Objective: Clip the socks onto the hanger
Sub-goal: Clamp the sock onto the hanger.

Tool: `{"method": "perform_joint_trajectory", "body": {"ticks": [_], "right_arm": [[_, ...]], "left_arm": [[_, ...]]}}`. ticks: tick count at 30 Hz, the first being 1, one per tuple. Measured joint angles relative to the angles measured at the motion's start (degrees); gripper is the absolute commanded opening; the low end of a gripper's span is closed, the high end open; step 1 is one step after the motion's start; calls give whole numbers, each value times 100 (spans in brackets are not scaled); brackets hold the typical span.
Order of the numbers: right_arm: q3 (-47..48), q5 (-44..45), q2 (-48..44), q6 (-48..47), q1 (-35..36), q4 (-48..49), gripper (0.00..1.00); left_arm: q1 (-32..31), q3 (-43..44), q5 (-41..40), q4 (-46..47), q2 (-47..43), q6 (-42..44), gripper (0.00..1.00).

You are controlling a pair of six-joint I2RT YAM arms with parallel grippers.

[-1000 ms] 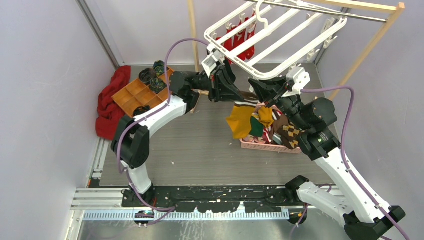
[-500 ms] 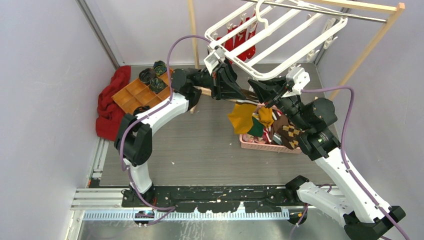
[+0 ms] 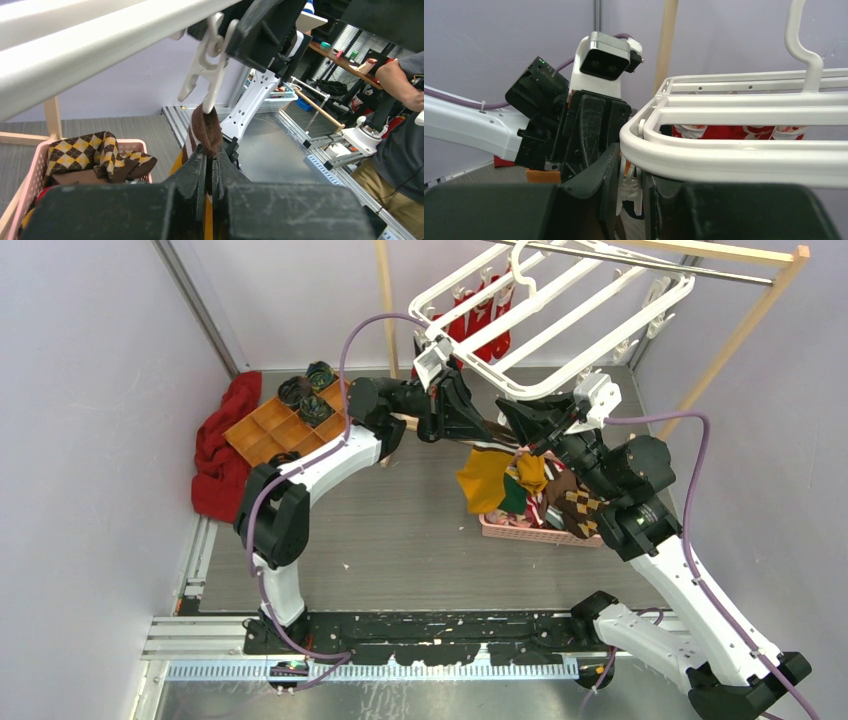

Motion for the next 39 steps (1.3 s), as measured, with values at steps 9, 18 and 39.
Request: {"method": "perform_joint_trajectory", "body": {"ticks": [9,18,39], "right_arm": [[11,-26,0,52,0,9,11],[11,-44,0,57,-2,9,11],[11,-74,0,59,-4,2,11]], "left_arm": [[-2,7,42,2,144,-116,0],[-2,98,48,114,144,-247,0],[-2,243,33,192,144,-264,0]]}}
